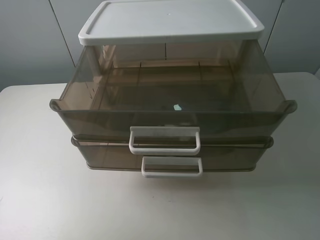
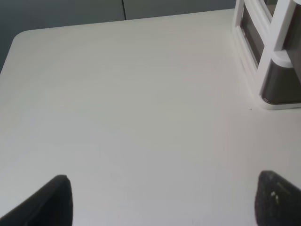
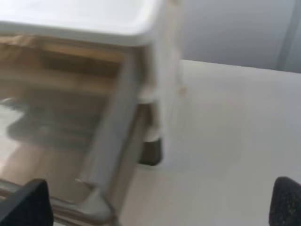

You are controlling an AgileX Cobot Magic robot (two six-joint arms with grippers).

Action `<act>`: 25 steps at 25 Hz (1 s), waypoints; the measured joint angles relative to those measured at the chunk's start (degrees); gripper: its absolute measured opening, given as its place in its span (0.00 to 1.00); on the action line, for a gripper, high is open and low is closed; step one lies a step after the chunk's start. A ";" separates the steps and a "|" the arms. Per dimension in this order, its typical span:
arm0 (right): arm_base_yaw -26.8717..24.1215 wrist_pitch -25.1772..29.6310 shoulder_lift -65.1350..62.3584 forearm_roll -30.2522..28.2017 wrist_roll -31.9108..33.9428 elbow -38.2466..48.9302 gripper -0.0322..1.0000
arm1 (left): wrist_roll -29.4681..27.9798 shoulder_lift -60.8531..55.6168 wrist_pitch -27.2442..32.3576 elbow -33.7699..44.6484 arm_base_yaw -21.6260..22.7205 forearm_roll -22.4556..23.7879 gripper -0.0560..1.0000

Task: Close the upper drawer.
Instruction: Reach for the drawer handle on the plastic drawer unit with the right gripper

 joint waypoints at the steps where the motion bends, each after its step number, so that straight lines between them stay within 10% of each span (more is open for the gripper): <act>1: 0.00 0.00 1.37 1.75 -2.03 0.02 0.71 | 0.00 0.00 0.00 0.00 0.00 0.00 0.75; 25: 46.35 -1.46 20.85 3.86 -16.58 -0.14 0.71 | 0.00 0.00 0.00 0.00 0.00 0.00 0.75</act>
